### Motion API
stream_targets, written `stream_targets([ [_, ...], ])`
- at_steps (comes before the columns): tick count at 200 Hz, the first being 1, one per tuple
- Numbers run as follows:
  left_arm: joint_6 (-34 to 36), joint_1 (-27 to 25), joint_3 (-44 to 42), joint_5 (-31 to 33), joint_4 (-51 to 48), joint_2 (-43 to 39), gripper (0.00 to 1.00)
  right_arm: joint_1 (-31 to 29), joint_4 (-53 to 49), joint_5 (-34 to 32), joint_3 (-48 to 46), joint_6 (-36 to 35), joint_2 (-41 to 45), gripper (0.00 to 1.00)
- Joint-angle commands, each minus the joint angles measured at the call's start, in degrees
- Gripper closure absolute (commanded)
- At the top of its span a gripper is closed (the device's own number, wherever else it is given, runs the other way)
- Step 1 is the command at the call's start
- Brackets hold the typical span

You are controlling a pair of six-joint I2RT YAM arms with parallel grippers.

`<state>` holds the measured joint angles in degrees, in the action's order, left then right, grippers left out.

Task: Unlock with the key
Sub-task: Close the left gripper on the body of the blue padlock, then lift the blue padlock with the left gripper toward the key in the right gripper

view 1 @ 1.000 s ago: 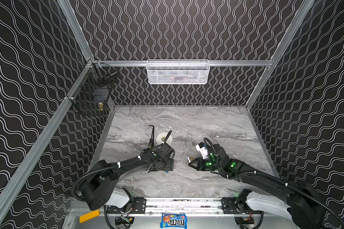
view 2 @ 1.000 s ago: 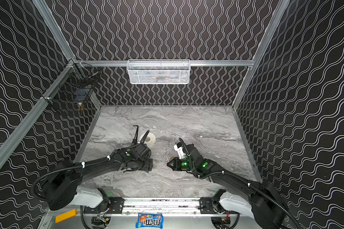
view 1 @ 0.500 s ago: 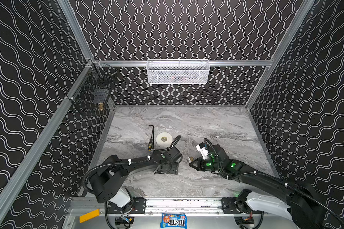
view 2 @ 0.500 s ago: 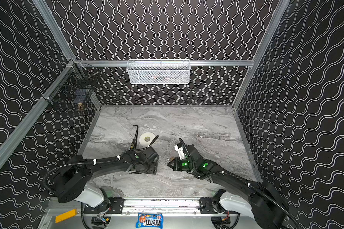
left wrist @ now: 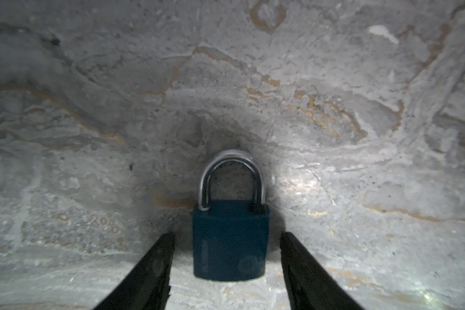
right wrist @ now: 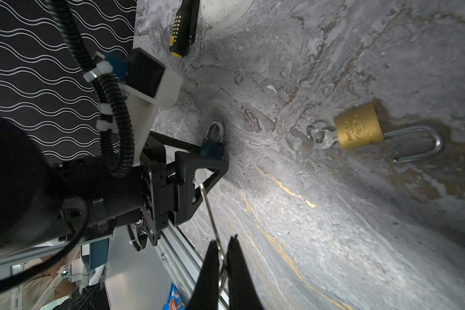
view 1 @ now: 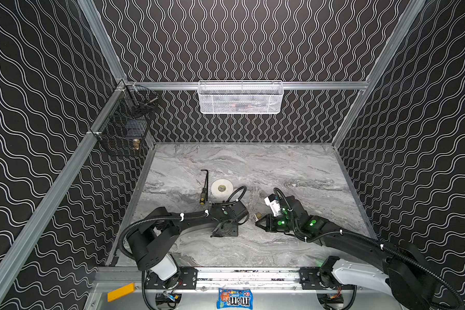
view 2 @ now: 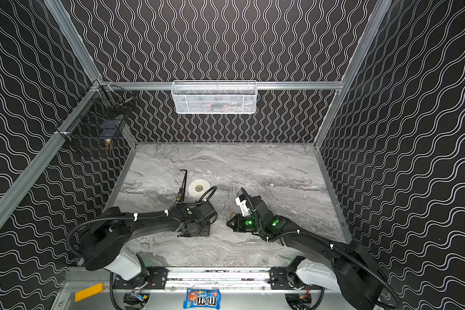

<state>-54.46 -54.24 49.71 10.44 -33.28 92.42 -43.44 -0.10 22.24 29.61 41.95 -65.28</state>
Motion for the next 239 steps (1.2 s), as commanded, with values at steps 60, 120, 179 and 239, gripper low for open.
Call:
stream_targets([
  [60,-1.14,-0.21,1.06,-0.24,-1.98,3.24,0.44,0.46,2.71,0.79,-0.93,0.32,0.30,1.00],
  [120,-0.58,-0.25,0.83,-0.86,-2.15,3.64,0.53,0.67,3.78,1.20,-1.56,1.00,0.01,1.00],
  [179,0.58,-0.25,1.44,-0.62,-3.29,3.55,0.64,0.77,4.76,1.67,-1.07,1.29,-0.47,1.00],
  [239,-0.51,-0.25,6.79,0.52,-3.68,1.82,0.73,0.82,-4.10,4.32,4.22,-5.16,-3.85,1.00],
])
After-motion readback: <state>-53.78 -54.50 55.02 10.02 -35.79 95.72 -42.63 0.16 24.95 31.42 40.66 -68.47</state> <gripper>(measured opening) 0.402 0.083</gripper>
